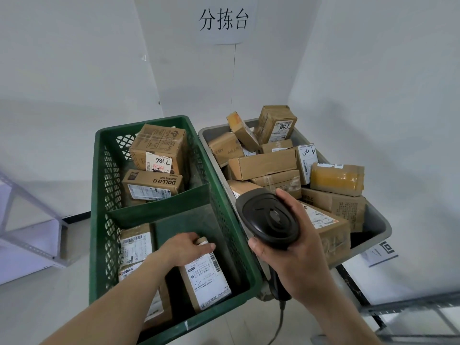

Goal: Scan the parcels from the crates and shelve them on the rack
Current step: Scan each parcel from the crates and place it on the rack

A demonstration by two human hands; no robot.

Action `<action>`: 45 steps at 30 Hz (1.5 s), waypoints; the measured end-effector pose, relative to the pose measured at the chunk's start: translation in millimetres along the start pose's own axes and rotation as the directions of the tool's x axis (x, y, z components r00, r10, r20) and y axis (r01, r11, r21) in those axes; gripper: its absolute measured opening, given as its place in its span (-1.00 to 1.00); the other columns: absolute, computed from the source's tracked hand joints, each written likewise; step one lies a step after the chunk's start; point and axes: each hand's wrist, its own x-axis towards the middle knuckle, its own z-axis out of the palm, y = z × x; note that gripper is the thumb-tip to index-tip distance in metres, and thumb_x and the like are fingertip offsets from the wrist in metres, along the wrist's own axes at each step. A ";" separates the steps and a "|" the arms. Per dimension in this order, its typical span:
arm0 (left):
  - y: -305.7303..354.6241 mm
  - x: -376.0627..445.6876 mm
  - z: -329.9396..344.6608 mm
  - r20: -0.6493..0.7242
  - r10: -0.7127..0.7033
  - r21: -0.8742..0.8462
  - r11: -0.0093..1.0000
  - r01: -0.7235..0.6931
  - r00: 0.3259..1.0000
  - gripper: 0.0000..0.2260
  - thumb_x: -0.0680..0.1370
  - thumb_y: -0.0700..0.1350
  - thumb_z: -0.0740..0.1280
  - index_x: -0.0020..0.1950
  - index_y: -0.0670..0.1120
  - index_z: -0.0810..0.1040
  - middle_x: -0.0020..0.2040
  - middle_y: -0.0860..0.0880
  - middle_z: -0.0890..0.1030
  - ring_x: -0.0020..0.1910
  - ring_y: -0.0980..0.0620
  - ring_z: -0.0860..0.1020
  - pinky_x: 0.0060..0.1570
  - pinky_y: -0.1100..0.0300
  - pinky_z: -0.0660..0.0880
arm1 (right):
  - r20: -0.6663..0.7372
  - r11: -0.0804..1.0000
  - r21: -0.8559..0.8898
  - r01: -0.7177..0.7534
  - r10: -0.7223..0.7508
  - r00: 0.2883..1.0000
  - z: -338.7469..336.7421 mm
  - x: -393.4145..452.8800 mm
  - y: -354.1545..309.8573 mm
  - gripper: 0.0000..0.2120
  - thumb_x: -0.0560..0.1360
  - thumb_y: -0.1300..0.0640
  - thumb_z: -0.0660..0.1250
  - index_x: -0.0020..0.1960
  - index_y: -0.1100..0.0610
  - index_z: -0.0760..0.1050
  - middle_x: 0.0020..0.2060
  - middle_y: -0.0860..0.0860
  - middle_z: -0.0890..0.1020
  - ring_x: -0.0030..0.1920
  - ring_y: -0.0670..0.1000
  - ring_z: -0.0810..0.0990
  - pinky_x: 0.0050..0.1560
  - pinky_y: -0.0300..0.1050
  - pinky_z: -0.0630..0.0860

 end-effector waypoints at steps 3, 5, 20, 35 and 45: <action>9.1 4.6 1.0 0.028 0.022 0.188 0.982 -0.027 0.999 -0.37 0.52 0.27 0.37 0.53 0.11 0.33 0.41 -0.09 0.46 0.35 -0.11 0.47 0.34 0.02 0.43 | 0.013 1.000 -0.002 -0.030 0.030 0.999 -0.9 -2.4 2.1 -0.23 0.35 0.24 0.59 0.39 -0.20 0.31 0.20 -0.29 0.60 0.27 -0.16 0.59 0.24 -0.38 0.49; 12.1 4.2 -2.8 0.143 0.033 0.268 0.961 -0.070 0.989 -0.17 0.50 -0.01 0.44 0.64 0.22 0.03 0.56 -0.12 0.21 0.45 -0.18 0.38 0.38 -0.01 0.40 | 0.015 0.999 -0.007 -0.043 0.043 0.999 -2.7 -3.2 3.5 -0.20 0.37 0.33 0.59 0.41 -0.17 0.30 0.19 -0.31 0.60 0.27 -0.19 0.58 0.24 -0.40 0.47; 0.4 -0.9 -10.9 0.160 0.232 0.590 0.757 -0.282 0.959 -0.11 0.50 -0.33 0.36 0.59 0.28 -0.01 0.60 -0.06 0.06 0.24 -0.15 0.54 0.12 0.04 0.59 | -0.051 0.998 0.000 -0.062 0.062 0.997 6.4 -4.3 7.3 -0.22 0.32 0.15 0.56 0.41 -0.22 0.29 0.22 -0.29 0.59 0.30 -0.15 0.57 0.29 -0.31 0.50; -33.8 -5.4 -29.9 -0.307 0.178 0.429 0.903 -0.031 0.935 -0.13 0.21 0.21 0.65 0.31 -0.01 0.23 0.31 -0.01 0.33 0.21 -0.08 0.49 0.08 0.01 0.57 | -0.052 0.997 -0.013 -0.077 0.076 0.996 18.4 -4.6 3.9 -0.22 0.35 0.32 0.62 0.43 -0.05 0.36 0.20 -0.22 0.63 0.28 -0.14 0.59 0.25 -0.34 0.51; -49.1 -5.9 -21.2 -0.220 0.250 0.285 0.941 -0.183 0.943 -0.38 0.27 0.06 0.66 0.16 -0.01 0.40 0.30 0.01 0.36 0.11 -0.02 0.49 0.14 0.13 0.50 | -0.018 0.996 0.000 -0.084 0.084 0.996 26.4 -6.0 1.4 -0.20 0.36 0.32 0.60 0.41 -0.17 0.31 0.19 -0.29 0.60 0.28 -0.17 0.58 0.25 -0.38 0.48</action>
